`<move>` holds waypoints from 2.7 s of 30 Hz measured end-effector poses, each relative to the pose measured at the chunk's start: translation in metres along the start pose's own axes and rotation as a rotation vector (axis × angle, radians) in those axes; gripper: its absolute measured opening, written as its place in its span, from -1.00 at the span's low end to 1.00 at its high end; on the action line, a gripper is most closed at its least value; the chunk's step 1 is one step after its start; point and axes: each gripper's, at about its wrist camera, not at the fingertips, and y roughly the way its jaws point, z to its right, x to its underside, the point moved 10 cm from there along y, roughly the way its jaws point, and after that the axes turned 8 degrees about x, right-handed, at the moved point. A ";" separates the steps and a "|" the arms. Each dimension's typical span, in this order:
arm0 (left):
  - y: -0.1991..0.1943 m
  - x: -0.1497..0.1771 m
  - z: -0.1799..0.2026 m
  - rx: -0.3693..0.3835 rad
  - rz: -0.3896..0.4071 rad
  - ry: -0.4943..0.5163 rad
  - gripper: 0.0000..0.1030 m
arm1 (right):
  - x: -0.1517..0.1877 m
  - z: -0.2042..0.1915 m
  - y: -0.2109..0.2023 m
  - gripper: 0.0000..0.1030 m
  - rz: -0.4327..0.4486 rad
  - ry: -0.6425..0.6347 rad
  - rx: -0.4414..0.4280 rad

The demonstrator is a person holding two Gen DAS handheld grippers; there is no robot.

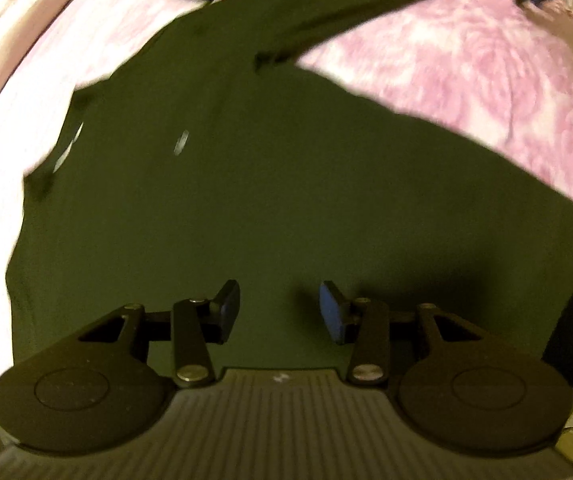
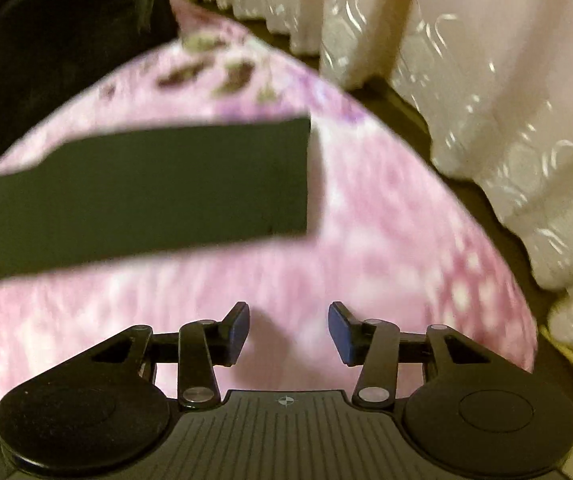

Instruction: Fold clothes

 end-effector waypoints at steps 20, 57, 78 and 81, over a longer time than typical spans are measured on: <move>-0.030 0.299 -0.059 0.051 0.034 -0.570 0.01 | 0.237 -0.178 -0.092 -0.08 -0.220 -0.403 -0.389; -0.022 0.369 -0.044 0.260 -0.104 -0.576 -0.82 | 0.239 -0.186 -0.087 -0.64 -0.261 -0.655 -0.283; -0.197 0.278 -0.092 -0.084 0.307 -0.821 0.58 | 0.196 -0.335 -0.272 0.86 0.122 -0.706 -0.447; -0.203 0.280 -0.117 -0.087 0.348 -0.772 0.65 | 0.207 -0.356 -0.286 0.87 0.160 -0.694 -0.403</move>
